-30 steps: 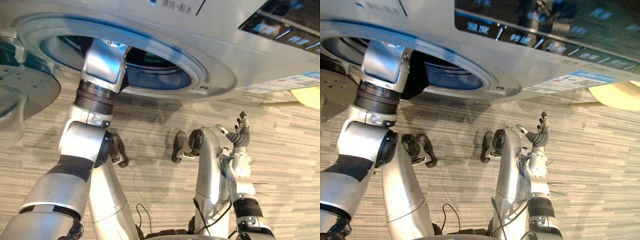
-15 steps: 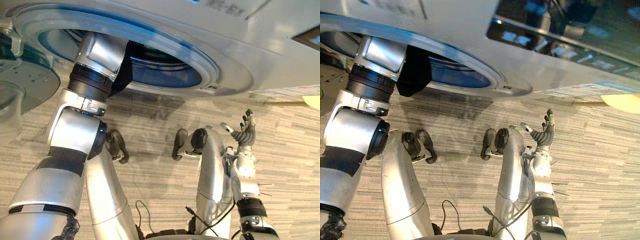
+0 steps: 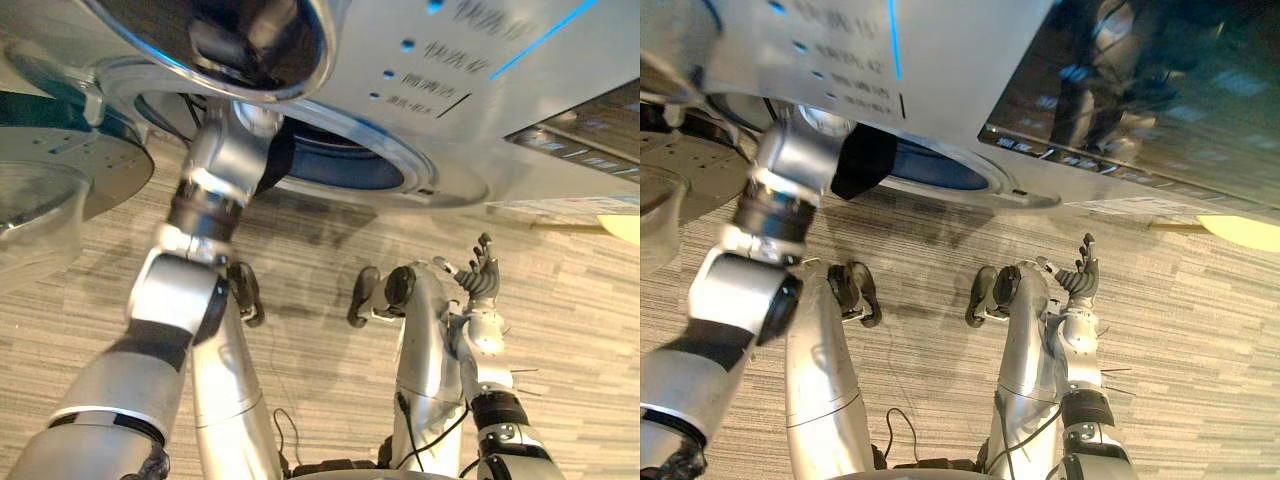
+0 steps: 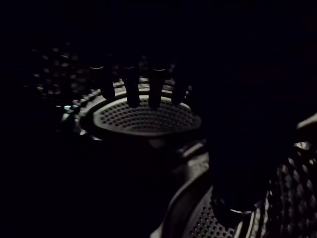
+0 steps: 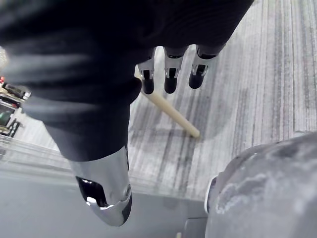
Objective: Pick up the laundry basket with both hands and put the clothes into the washing machine.
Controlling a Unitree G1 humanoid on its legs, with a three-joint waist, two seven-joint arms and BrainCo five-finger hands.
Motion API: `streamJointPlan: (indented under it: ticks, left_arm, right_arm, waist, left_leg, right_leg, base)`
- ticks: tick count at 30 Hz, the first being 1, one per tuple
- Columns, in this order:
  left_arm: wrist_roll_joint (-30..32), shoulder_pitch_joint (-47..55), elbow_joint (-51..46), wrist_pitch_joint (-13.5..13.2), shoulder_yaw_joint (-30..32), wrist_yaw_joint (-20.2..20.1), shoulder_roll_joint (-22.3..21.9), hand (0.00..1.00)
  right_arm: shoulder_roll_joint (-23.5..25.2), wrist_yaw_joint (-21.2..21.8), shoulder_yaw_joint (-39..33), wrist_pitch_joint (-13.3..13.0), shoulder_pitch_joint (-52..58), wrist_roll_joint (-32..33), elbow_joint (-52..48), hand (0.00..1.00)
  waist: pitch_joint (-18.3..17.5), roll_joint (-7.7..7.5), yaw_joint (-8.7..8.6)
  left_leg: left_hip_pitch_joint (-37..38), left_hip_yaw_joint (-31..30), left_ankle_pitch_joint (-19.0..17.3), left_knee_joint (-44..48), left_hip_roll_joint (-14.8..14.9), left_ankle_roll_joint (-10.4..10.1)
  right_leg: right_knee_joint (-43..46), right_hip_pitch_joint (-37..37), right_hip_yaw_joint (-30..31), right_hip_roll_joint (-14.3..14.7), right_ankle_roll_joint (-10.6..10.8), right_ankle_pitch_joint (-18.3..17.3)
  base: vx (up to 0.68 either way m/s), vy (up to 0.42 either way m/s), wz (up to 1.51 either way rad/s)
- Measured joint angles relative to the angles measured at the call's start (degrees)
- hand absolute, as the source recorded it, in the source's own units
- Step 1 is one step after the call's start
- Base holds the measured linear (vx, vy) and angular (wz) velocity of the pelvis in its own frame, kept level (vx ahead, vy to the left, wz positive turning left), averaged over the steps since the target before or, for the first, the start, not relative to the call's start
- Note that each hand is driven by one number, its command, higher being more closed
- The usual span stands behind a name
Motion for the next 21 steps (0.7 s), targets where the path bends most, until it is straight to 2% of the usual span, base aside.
streamJointPlan:
  ticks: [1, 2, 4, 5, 9, 15, 21]
  left_arm:
    - [-1.34, 4.1, -0.8, -0.05, 0.6, -0.03, -1.86, 0.0]
    - [-3.59, 9.72, -1.66, -0.43, 1.64, -0.07, -4.8, 0.0]
    - [-6.43, 15.6, -2.8, -1.03, 1.89, -0.13, -7.74, 0.0]
    - [-8.45, 19.95, -3.83, -1.7, 2.04, -0.2, -9.69, 0.0]
    - [-16.95, 29.49, -6.49, -4.96, 3.42, -1.9, -13.25, 0.0]
    - [-24.98, 32.12, -3.98, -6.16, 8.96, -3.61, -13.09, 0.0]
    - [-28.05, 28.45, 2.25, -6.3, 8.8, -3.09, -14.0, 0.0]
  right_arm:
    - [-0.23, -0.02, 0.03, 0.75, -0.1, -0.49, 0.45, 0.0]
    - [-0.62, -0.15, 0.07, 1.41, -0.19, -1.53, 1.4, 0.0]
    - [-1.14, -0.3, 0.08, 2.29, -0.16, -2.36, 2.52, 0.0]
    - [-1.51, -0.43, 0.1, 2.82, -0.17, -2.79, 3.09, 0.0]
    - [-2.19, -1.29, 0.06, 3.77, -0.15, -3.6, 4.62, 0.0]
    - [-1.86, -2.36, 1.11, 4.83, -0.46, -4.07, 3.99, 0.0]
    - [-0.21, -4.12, 3.98, 5.34, -1.18, -6.34, 1.93, 0.0]
  waist:
    - [-0.04, 0.09, 0.12]
    - [-0.69, 0.83, 0.58]
    - [-1.72, 1.32, 1.52]
    - [-2.14, 2.04, 1.59]
    - [-3.88, 3.29, 2.82]
    - [-3.95, 3.41, 2.91]
    - [-3.95, 3.39, 2.87]
  left_leg:
    - [0.81, 0.22, 0.29, -0.65, -0.53, -0.12]
    - [1.3, 0.03, 0.49, -1.16, -0.66, -0.29]
    - [1.92, 0.22, 0.62, -2.01, -0.84, -0.53]
    - [2.59, 0.15, 0.78, -2.67, -1.58, -0.75]
    - [3.2, 0.48, 1.81, -4.99, -1.64, -0.95]
    - [3.25, 0.1, 3.21, -6.57, -1.78, -1.58]
    - [3.09, 0.04, 3.56, -7.52, -1.72, -1.69]
  right_leg:
    - [-0.06, 0.62, 0.07, -0.39, -0.16, -0.13]
    - [-0.47, 1.37, -0.2, -0.45, -0.17, -0.27]
    - [-0.94, 1.66, -0.1, -0.47, -0.18, -0.28]
    - [-1.12, 2.32, -0.16, -0.66, -0.2, -0.45]
    - [-2.43, 2.76, -0.76, -1.09, -0.19, -0.49]
    - [-2.91, 3.03, -1.82, -1.21, -0.63, -0.61]
    - [-3.69, 2.99, -2.24, -1.04, -0.68, -0.58]
  base:
    - [0.03, -0.089, 0.27]
    - [0.02, -0.07, 0.19]
    - [0.01, -0.057, 0.11]
    - [0.0, -0.068, 0.18]
    - [-0.01, -0.067, 0.1]
    - [0.0, -0.069, 0.06]
    - [0.01, -0.017, 0.01]
